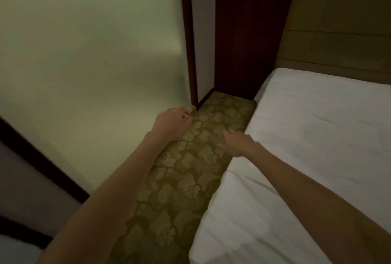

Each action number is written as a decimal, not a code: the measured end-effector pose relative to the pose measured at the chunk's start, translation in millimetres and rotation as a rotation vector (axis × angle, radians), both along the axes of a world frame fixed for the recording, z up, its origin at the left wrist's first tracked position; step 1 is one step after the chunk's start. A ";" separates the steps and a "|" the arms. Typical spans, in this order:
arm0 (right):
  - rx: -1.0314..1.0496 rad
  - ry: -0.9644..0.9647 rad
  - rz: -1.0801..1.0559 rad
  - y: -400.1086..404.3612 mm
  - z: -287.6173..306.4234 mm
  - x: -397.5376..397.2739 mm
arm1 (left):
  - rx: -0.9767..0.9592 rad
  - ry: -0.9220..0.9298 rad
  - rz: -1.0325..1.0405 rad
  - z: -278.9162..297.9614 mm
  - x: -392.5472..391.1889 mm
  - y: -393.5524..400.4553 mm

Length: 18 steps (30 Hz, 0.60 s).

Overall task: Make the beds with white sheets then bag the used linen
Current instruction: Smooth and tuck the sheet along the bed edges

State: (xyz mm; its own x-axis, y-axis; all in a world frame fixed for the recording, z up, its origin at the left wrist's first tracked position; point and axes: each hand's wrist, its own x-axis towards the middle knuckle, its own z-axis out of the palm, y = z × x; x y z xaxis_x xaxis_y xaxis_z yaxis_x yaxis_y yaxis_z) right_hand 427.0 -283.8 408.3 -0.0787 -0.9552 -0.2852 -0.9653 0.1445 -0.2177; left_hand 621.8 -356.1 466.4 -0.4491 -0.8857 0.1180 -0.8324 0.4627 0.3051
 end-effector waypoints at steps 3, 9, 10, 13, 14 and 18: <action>-0.060 0.042 -0.041 -22.2 24.0 6.9 | 0.117 -0.024 -0.080 -31.8 -5.9 -21.4; -0.255 0.178 -0.236 -42.1 71.4 53.4 | 0.170 -0.231 -0.308 -106.7 4.2 -46.0; -0.299 0.208 -0.257 -44.4 78.1 62.4 | 0.169 -0.210 -0.338 -110.3 7.4 -51.1; -0.360 0.263 -0.339 -46.0 83.2 85.7 | 0.118 -0.245 -0.436 -109.7 10.1 -62.4; -0.367 0.278 -0.352 -45.6 78.6 92.0 | 0.083 -0.260 -0.465 -109.3 11.1 -64.3; -0.361 0.276 -0.409 -43.6 35.8 98.7 | -0.052 -0.187 -0.541 -98.7 3.6 -75.6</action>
